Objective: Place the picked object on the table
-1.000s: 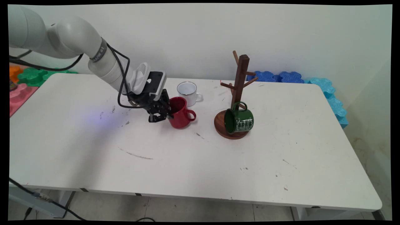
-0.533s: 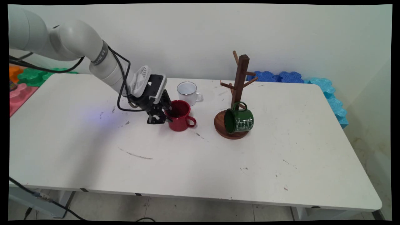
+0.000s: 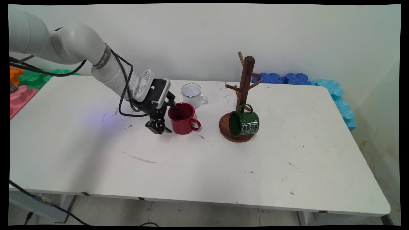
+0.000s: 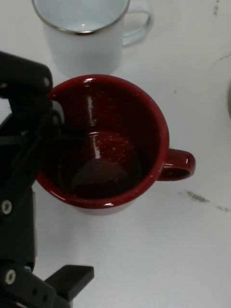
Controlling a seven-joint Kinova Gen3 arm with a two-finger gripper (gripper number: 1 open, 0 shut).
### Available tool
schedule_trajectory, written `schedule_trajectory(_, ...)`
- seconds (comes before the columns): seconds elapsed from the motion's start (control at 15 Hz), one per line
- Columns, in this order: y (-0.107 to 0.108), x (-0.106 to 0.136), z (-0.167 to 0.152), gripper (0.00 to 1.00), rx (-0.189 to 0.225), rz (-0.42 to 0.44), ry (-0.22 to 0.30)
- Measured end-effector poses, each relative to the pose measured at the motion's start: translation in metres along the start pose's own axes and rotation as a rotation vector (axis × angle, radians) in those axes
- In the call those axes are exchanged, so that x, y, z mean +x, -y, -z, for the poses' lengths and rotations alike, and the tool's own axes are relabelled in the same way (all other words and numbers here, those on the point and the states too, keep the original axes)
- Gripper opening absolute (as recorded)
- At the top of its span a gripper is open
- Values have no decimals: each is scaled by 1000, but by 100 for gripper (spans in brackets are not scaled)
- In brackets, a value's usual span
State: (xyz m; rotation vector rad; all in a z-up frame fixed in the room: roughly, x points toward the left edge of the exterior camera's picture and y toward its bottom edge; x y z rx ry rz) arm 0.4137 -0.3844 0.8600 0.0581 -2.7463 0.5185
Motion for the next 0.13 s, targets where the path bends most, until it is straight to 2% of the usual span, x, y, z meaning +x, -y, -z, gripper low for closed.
schedule_trajectory(0.13, -1, 0, 0, 100, -1, -4, -1)
